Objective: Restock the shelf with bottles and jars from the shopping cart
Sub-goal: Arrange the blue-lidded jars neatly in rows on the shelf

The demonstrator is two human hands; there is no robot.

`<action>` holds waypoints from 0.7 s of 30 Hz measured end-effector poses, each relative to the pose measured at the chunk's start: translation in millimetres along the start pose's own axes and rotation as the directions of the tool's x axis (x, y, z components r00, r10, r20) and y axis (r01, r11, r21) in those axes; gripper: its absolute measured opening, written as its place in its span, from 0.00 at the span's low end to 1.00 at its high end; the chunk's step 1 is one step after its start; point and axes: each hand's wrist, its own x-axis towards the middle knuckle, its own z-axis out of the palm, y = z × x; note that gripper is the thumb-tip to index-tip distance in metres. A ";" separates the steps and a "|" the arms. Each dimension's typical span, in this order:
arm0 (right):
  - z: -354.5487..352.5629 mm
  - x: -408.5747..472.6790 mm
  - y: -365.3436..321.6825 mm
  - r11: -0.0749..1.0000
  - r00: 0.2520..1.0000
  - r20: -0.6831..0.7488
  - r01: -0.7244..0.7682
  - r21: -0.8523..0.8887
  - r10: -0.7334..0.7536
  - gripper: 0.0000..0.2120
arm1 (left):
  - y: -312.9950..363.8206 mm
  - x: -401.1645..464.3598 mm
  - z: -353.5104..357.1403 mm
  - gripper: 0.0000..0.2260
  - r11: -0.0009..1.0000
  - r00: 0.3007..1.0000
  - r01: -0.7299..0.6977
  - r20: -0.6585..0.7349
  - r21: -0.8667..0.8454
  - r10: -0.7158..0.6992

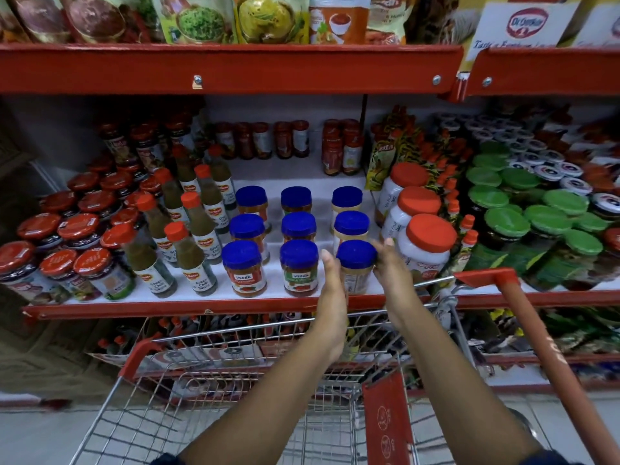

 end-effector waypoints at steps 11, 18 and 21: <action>-7.3 -37.5 15.7 0.995 0.999 -0.022 -0.030 0.096 0.032 0.27 | 12.9 36.1 0.1 0.33 0.996 0.997 -0.045 0.069 0.071 0.040; -7.2 -46.4 7.4 0.987 1.000 -0.008 -0.024 0.160 0.025 0.25 | 18.3 48.5 -7.2 0.30 0.994 0.997 -0.051 0.058 0.092 0.046; -8.5 -27.7 -0.1 0.993 0.986 -0.161 0.058 0.102 -0.041 0.24 | 16.5 35.6 -5.7 0.40 0.995 1.000 -0.012 0.022 0.102 0.010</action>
